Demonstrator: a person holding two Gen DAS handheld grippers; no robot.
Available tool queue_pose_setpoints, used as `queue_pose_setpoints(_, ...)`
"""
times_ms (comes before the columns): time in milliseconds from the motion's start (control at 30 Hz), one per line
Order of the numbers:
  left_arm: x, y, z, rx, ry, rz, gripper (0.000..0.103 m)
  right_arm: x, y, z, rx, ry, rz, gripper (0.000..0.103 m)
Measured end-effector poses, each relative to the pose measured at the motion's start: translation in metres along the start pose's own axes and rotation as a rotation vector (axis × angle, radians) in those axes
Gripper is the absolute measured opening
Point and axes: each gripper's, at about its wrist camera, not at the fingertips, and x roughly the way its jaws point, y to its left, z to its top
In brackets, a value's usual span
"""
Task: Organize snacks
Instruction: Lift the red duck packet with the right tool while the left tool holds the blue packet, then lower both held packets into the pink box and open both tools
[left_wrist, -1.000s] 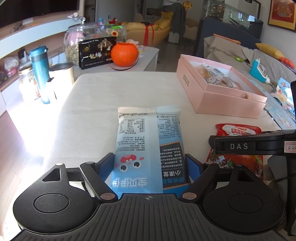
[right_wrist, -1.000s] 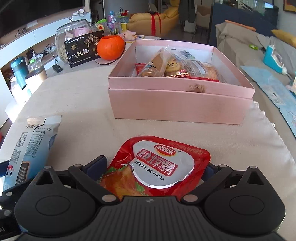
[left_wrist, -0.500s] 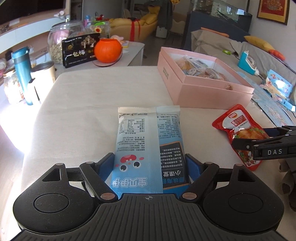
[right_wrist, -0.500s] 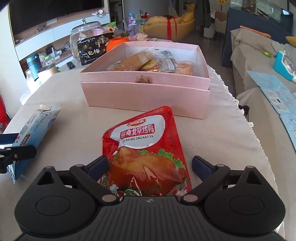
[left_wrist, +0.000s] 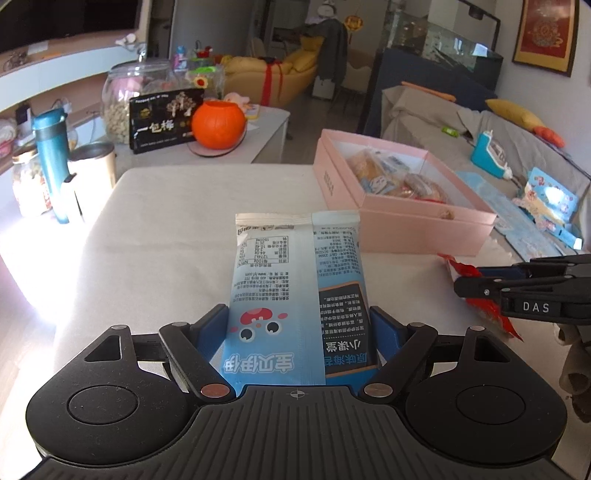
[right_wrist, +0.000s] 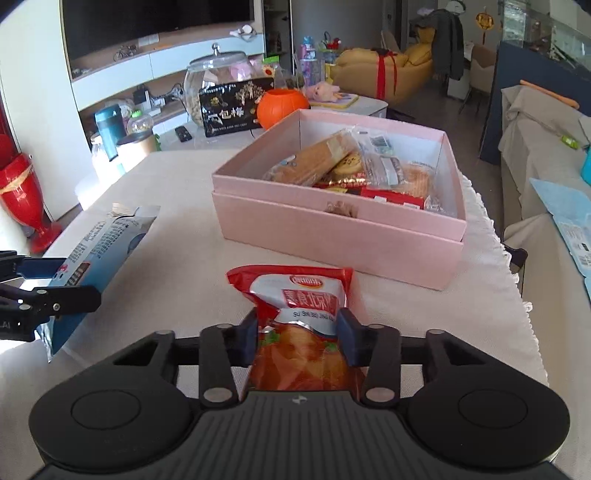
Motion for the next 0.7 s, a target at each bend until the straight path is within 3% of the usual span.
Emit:
queue_pose_setpoints(200,0.001,-0.018,0.009,0.049,-0.008,-0.024,0.086,-0.029,-0.018,0.007,0.04,-0.065,-0.002,0.019)
queue_pose_setpoints(333,0.008,-0.023,0.006,0.043,0.013,-0.034,0.086,-0.035,-0.05,0.011,0.103,-0.055,0.018,0.018)
queue_pose_setpoints(467,0.013,-0.029,0.006,0.051,0.027,-0.042,0.086,-0.017,-0.065,0.015,0.126,0.005,0.066,0.038)
queue_pose_setpoints(533,0.013,-0.031,0.005,0.062,0.032,-0.044,0.086,-0.01,-0.063,0.016,0.115,0.014,0.096,0.041)
queue_pose_setpoints(567,0.013,-0.031,0.004,0.065,0.033,-0.043,0.086,-0.008,-0.058,0.016,0.103,0.023,0.11,0.037)
queue_pose_setpoints(600,0.012,-0.03,0.004,0.065,0.033,-0.042,0.086,-0.007,-0.049,0.016,0.071,0.027,0.116,0.024)
queue_pose_setpoints(700,0.012,-0.026,0.005,0.056,0.03,-0.035,0.086,-0.014,-0.027,0.014,-0.038,-0.004,0.033,0.023)
